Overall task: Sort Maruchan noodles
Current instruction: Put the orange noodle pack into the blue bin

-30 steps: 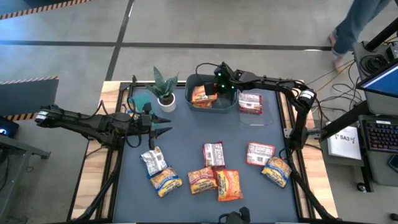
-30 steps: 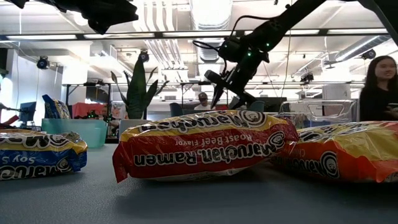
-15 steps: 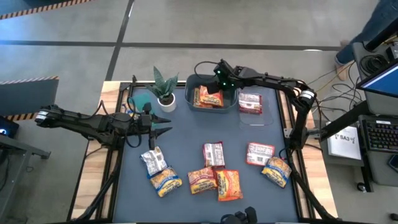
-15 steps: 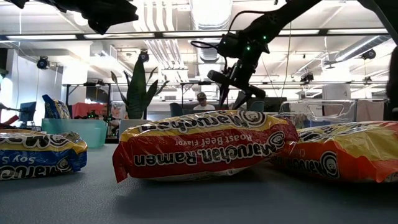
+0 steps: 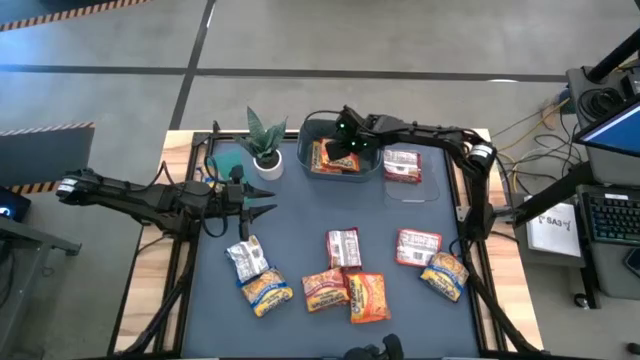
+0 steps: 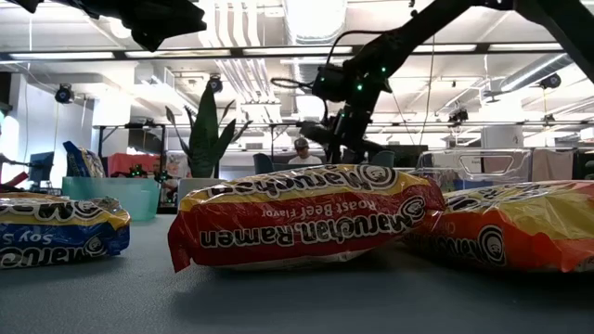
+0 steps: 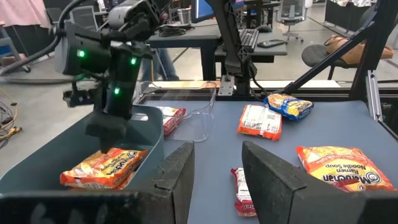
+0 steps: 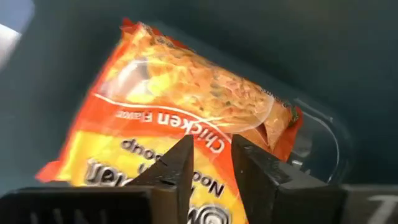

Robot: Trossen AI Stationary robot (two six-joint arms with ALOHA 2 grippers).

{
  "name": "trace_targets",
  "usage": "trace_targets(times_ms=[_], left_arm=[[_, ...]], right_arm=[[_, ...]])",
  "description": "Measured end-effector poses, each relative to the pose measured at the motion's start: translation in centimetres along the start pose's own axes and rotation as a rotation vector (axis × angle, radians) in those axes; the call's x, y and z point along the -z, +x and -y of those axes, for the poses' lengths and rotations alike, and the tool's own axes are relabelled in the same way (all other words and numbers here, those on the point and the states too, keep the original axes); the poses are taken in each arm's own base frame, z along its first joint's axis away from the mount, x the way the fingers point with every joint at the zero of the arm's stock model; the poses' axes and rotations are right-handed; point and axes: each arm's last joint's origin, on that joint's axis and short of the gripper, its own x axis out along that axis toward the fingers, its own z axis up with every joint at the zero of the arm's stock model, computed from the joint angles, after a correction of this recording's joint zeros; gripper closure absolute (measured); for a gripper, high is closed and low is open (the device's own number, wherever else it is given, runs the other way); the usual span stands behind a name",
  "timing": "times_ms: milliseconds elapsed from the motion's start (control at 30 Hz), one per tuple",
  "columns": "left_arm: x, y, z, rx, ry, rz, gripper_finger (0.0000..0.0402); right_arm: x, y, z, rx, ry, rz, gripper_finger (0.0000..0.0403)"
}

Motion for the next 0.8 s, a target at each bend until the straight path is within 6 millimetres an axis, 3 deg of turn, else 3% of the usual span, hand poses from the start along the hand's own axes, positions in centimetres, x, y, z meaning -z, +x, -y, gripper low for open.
trace_targets(times_ms=[400, 633, 800], left_arm=[[0.0, 0.0, 0.0, 0.000, 0.001, 0.000, 0.0284], [0.0, 0.0, 0.0, 0.000, 0.003, -0.001, 0.0284], [0.0, 0.0, 0.0, 0.000, 0.003, -0.001, 0.0284]], right_arm=[[1.0, 2.3, -1.5, -0.029, -0.043, 0.013, 0.0360], [0.5, 1.7, -3.2, -0.123, -0.061, 0.115, 0.0360], [0.4, 1.1, -3.1, -0.115, -0.090, 0.119, 0.0360]])
